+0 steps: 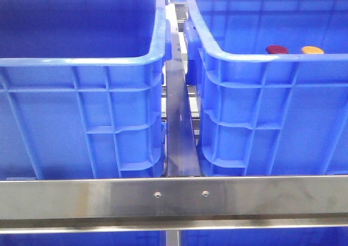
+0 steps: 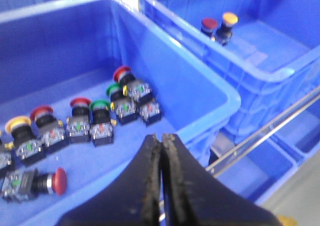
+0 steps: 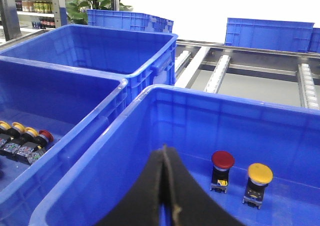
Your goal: Pick red and yellow buttons and place in box
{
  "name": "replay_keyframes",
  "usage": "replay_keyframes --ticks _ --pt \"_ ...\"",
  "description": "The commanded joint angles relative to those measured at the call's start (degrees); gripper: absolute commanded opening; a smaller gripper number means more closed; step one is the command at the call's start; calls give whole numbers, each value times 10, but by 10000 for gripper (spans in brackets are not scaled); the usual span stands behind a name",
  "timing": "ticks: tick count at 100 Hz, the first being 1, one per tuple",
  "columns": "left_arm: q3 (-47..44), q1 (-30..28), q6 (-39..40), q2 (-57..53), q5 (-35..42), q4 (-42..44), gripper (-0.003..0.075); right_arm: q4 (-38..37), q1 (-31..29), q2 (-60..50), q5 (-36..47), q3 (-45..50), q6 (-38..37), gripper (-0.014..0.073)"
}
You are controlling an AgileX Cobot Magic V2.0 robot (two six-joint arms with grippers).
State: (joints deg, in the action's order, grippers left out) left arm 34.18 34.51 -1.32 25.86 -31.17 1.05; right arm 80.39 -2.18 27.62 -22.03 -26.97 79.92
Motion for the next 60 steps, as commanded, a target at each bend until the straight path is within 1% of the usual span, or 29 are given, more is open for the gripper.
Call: replay_keyframes --ticks 1,19,29,44,60 --pt "17 4 6 3 24 -1 -20 15 -4 1 2 -15 5 -69" --pt "17 4 6 3 -24 -1 -20 15 -4 1 2 -15 5 -69" --pt "17 4 6 3 -37 -1 -20 15 -4 1 2 -15 5 -69" --pt "17 4 6 3 -34 -1 -20 15 -4 1 2 -15 5 -69" --pt "17 4 6 3 -11 7 -20 15 -4 1 2 -15 5 -69"
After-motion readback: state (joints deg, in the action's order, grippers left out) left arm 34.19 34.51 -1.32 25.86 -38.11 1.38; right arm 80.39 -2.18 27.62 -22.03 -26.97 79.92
